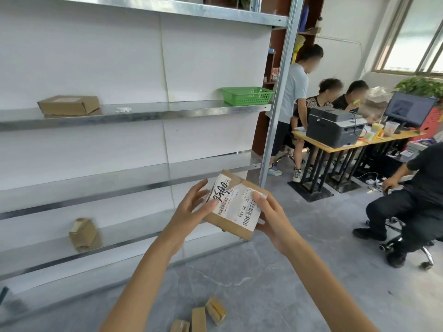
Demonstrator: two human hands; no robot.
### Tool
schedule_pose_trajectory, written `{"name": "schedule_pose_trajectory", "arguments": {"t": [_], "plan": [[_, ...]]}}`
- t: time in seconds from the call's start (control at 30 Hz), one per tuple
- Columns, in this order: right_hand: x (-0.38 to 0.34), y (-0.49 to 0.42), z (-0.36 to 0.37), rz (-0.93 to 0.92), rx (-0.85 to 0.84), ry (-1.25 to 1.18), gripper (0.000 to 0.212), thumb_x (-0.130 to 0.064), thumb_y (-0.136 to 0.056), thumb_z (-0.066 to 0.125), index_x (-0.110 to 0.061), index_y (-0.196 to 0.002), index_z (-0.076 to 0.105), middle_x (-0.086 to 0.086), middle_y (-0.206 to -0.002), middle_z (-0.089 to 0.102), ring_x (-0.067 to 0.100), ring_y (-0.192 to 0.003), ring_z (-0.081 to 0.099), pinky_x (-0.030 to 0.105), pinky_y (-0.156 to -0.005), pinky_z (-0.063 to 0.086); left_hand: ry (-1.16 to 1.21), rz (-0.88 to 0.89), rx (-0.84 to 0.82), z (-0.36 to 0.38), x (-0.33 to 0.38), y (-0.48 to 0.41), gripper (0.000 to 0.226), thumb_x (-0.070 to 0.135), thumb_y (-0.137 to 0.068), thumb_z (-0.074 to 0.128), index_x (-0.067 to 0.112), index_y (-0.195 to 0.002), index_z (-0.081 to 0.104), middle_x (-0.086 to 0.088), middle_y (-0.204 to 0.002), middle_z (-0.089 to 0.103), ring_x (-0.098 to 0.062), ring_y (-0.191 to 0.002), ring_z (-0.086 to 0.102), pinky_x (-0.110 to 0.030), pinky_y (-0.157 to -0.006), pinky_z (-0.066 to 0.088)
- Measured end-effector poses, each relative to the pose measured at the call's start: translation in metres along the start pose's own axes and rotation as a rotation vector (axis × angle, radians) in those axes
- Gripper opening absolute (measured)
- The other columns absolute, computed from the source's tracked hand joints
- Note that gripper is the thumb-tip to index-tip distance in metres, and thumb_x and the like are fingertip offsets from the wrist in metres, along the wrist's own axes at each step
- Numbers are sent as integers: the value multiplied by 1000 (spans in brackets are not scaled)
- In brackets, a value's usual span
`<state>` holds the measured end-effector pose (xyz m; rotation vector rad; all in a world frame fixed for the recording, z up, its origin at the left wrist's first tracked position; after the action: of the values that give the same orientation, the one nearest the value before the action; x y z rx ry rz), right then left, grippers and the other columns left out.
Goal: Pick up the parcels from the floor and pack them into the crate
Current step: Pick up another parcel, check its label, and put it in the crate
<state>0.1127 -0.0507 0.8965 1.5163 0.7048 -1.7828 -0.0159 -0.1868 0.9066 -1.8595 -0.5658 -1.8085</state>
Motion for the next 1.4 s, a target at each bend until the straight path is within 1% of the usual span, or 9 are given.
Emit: {"name": "schedule_pose_trajectory", "arguments": {"t": [0.2,0.3,0.37,0.47,0.57,0.67,0.87,1.13,1.4], "plan": [[-7,37,-3,13,-118,182,36,-51,-90,52,-25,-115,60,0,-97,70,11,-86,67,24,-68,52,11,-47,-55,27,0,65,70,31,-75,73,43,-134,37,5,-120,60,-10,-111,60,-29,-96,48],[-22,61,7,-30,-306,464,56,-66,-82,52,-31,-126,59,-8,-101,71,7,-92,68,21,-75,48,-77,-71,-45,38,1,96,86,32,-69,78,46,-138,30,7,-127,49,-16,-113,58,-31,-95,49],[-36,74,14,-56,-366,567,54,-66,-79,52,-35,-124,59,-8,-104,70,8,-96,67,22,-80,49,-108,-53,-16,42,7,114,70,30,-72,76,41,-133,43,5,-128,52,-17,-108,62,-26,-86,52],[-56,90,19,-126,-305,543,36,-53,-91,48,-35,-120,58,-5,-109,68,13,-102,64,25,-82,51,28,-8,155,40,16,145,36,13,-85,68,26,-117,59,-2,-115,63,-15,-94,66,-28,-80,54],[-65,117,17,-270,-162,572,29,-45,-97,42,-31,-105,67,-6,-97,70,13,-95,62,22,-77,44,256,-19,390,31,13,181,28,11,-88,62,24,-112,59,-5,-110,65,-16,-90,65,-33,-83,51],[-47,152,38,-288,-236,548,21,-44,-95,47,-41,-113,56,-17,-106,66,5,-105,61,19,-83,44,315,-9,561,22,15,219,24,13,-87,64,27,-105,55,-7,-114,62,-17,-96,63,-38,-92,49],[-27,223,107,-263,-485,249,38,-27,-98,46,-55,-123,41,-24,-116,64,1,-107,62,22,-87,53,199,-21,644,2,32,305,22,19,-87,66,23,-101,50,-3,-111,64,-10,-97,61,-41,-97,46],[-14,323,216,-239,-562,93,36,-22,-99,46,-40,-129,44,-14,-123,60,-7,-97,64,17,-71,55,131,2,774,-72,53,456,22,28,-86,67,16,-100,54,-1,-105,69,-13,-93,62,-46,-95,50],[33,440,334,-153,-681,85,48,-35,-94,52,-35,-140,41,-4,-127,62,9,-114,60,33,-90,54,126,-30,845,-151,42,627,18,36,-86,65,21,-91,57,-1,-118,66,-18,-114,60,-47,-94,51]]}}
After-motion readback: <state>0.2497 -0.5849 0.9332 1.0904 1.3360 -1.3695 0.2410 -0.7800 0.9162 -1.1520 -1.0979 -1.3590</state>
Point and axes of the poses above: each hand's wrist, its own y-axis away from the middle knuckle, its own z-axis out of the palm, x = y × z, the point moved 8 cm from there along -y, towards the middle knuckle
